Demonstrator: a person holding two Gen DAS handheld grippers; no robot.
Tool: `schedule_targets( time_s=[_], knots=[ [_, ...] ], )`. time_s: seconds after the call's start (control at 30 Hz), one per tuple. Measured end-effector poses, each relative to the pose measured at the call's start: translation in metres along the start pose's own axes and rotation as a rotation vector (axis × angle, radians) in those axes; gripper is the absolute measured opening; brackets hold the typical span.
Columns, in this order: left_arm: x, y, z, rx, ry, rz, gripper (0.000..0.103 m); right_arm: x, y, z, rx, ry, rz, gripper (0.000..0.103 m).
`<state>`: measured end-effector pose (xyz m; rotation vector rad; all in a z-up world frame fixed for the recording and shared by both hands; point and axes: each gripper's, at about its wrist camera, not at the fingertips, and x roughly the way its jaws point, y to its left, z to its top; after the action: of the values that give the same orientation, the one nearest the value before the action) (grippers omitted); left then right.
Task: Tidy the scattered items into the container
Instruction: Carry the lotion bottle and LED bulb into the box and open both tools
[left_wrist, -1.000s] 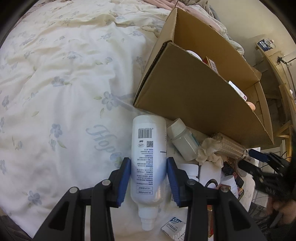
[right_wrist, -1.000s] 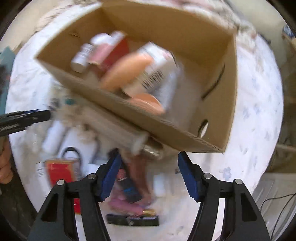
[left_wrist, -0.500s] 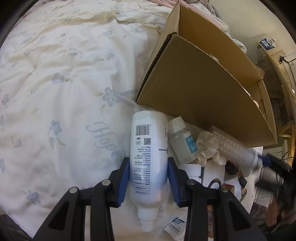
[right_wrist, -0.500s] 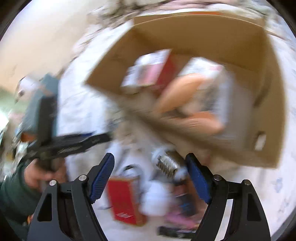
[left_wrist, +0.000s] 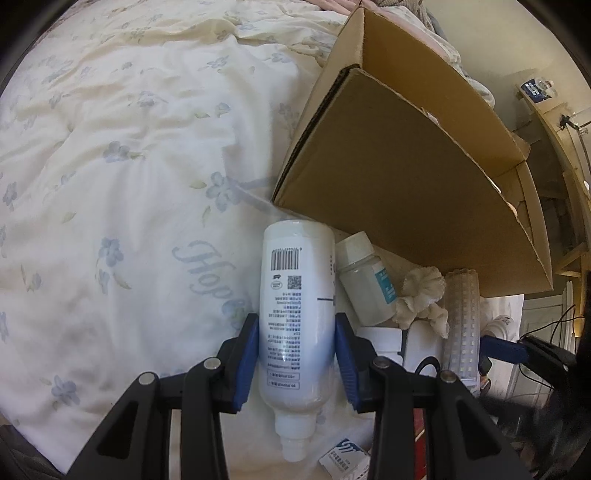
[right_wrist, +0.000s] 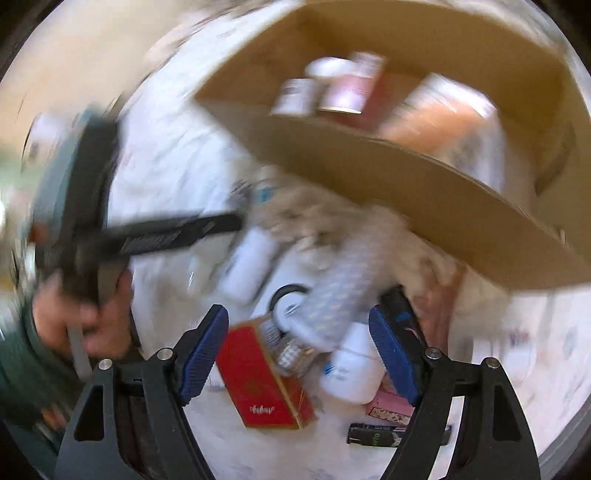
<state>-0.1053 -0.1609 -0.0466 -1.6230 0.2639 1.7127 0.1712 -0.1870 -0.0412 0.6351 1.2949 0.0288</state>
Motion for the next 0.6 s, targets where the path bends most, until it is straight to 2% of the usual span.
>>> schedule_targets(
  time_s=[0.03,0.1,0.17,0.23,0.3,0.37,0.47,0.53,0.6],
  knots=[
    [-0.001,0.001,-0.001,0.002,0.000,0.001,0.040,0.003,-0.015,0.001,0.091,0.001,0.021,0.082],
    [-0.002,0.004,-0.002,0.006,0.001,0.003,0.040,0.005,-0.026,0.004,0.146,-0.019,0.059,0.078],
    [-0.003,0.006,-0.004,0.013,0.003,0.007,0.040,0.002,-0.020,0.006,0.108,-0.034,0.029,0.075],
    [-0.004,0.008,-0.006,0.022,0.004,0.014,0.039,0.003,-0.015,0.010,0.075,-0.032,-0.003,0.067],
    [-0.004,0.009,-0.008,0.042,0.005,0.029,0.039,0.010,-0.009,0.004,0.050,0.011,-0.041,0.044],
    [-0.005,0.007,-0.011,0.080,0.001,0.058,0.039,0.011,-0.001,0.003,0.015,0.023,-0.088,0.039],
    [-0.010,0.009,-0.016,0.095,-0.014,0.070,0.039,-0.008,0.007,0.002,0.005,-0.019,-0.111,0.036],
    [-0.017,0.014,-0.018,0.094,-0.017,0.050,0.039,-0.030,0.008,0.002,-0.009,-0.055,-0.074,0.036],
    [-0.029,0.017,-0.021,0.096,-0.019,0.000,0.039,-0.051,0.010,0.001,-0.013,-0.093,-0.010,0.035]
  ],
)
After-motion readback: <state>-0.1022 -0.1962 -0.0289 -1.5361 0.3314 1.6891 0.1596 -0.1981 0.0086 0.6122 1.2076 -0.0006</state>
